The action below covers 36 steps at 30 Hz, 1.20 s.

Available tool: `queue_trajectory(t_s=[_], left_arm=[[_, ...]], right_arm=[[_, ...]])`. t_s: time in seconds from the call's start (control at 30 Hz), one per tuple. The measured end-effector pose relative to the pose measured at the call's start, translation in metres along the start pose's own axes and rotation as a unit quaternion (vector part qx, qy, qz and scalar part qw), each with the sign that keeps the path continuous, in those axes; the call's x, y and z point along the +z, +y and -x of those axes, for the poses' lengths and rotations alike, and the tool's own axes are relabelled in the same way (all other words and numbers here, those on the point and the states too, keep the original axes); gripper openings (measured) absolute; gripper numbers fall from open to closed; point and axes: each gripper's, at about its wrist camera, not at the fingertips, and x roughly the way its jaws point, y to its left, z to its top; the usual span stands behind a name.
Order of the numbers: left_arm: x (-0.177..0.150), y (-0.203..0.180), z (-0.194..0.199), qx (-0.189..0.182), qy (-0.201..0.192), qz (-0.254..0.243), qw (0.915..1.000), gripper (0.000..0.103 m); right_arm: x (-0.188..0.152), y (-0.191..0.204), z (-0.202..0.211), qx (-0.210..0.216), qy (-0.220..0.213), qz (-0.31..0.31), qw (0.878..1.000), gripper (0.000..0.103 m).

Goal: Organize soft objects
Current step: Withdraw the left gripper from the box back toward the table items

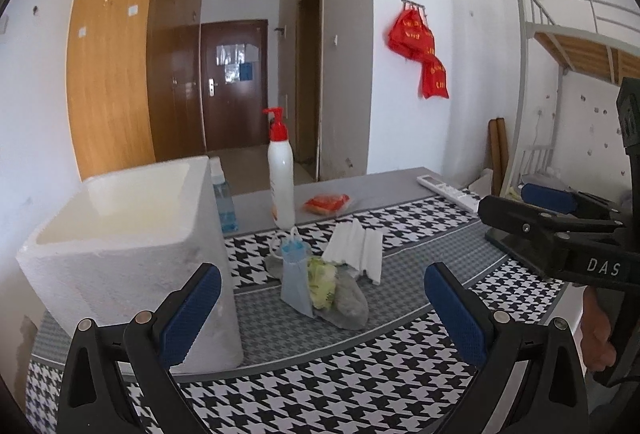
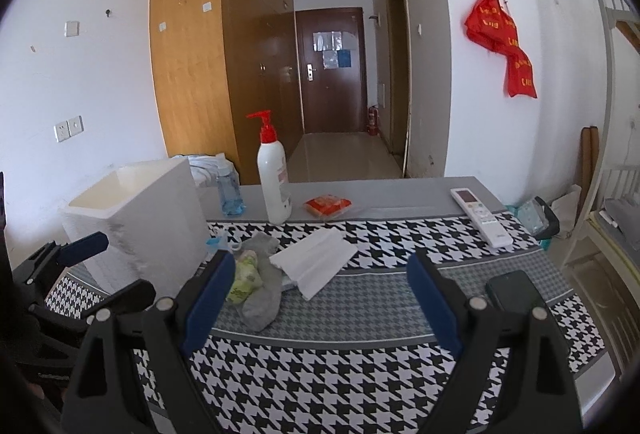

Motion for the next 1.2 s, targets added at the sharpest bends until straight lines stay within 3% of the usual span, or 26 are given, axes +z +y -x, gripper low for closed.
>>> queue_trajectory(t_s=[0.43,0.73,0.87,1.03,1.2], left_arm=[[-0.007,-0.005,-0.032,-0.009,0.027,0.008,0.9996,0.102],[-0.004,-0.006,-0.052,0.021,0.034,0.018,0.999,0.102],[-0.005,-0.004,-0.059,0.041,0.037,0.028,0.9981,0.092],[-0.005,-0.003,-0.068,0.051,0.042,0.033,0.9972,0.088],[-0.005,-0.004,-0.081,0.072,0.06,0.034,0.995,0.074]], right_arm=[[-0.009,-0.014,-0.022,0.002,0.028,-0.007,1.0,0.09],[-0.015,-0.022,-0.034,0.007,0.042,-0.014,0.999,0.09],[-0.018,-0.024,-0.041,0.01,0.05,-0.015,0.999,0.09],[-0.02,-0.024,-0.048,0.015,0.057,-0.016,0.998,0.09],[-0.022,-0.024,-0.056,0.018,0.066,-0.015,0.998,0.09]])
